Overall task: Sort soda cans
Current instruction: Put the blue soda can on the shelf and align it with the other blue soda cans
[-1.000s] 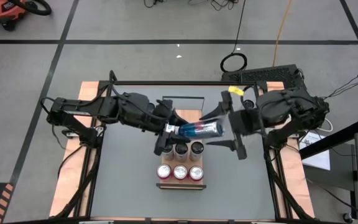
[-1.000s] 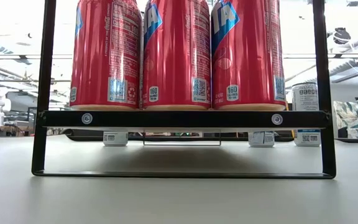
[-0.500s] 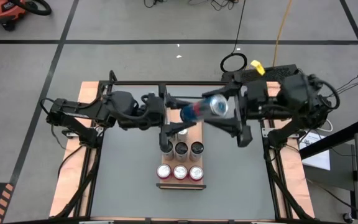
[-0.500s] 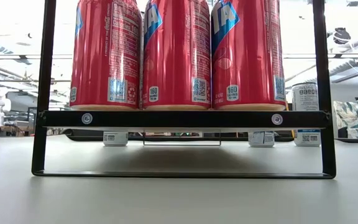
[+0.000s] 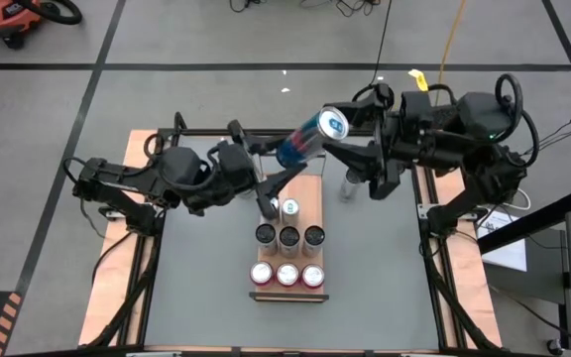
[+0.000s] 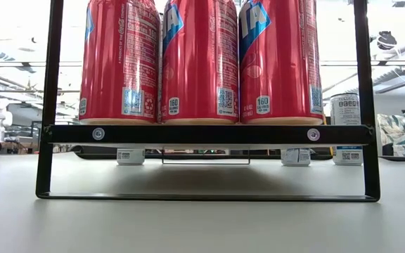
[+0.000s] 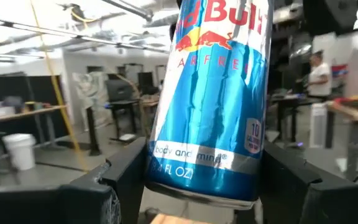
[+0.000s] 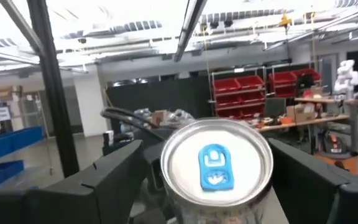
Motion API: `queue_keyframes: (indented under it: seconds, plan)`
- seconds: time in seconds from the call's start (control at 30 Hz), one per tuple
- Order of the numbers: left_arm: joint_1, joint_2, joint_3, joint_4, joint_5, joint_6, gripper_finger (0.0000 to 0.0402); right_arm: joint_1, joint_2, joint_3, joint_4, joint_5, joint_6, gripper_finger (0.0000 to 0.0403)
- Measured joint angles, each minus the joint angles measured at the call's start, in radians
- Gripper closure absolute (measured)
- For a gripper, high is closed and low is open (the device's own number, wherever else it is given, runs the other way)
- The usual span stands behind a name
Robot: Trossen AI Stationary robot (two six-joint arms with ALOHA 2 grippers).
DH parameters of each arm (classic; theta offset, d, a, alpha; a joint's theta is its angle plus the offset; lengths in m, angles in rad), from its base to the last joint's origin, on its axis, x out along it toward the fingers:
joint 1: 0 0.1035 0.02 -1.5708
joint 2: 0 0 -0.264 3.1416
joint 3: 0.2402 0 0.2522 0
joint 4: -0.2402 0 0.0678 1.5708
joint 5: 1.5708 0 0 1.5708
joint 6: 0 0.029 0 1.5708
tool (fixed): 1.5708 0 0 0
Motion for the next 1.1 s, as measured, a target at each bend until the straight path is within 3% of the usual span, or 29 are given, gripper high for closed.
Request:
queue_keyframes:
  seconds: [0.1,0.4,0.83,1.1]
  plan:
    - [-0.001,0.0,0.0,-0.002,-0.024,0.009,0.0163,-0.022,0.0,0.0,0.012,-0.005,0.005,0.0098]
    - [-0.002,0.032,-0.001,0.054,-0.066,0.033,0.0163,-0.088,0.014,0.0,0.015,-0.156,0.059,0.0099]
    - [-0.003,0.034,-0.001,0.099,-0.097,0.032,0.0163,-0.109,0.013,0.0,0.006,-0.157,0.063,0.0145]
    - [-0.002,0.034,-0.001,0.133,-0.097,0.025,0.0163,-0.109,0.009,0.0,0.003,-0.155,0.046,0.0122]
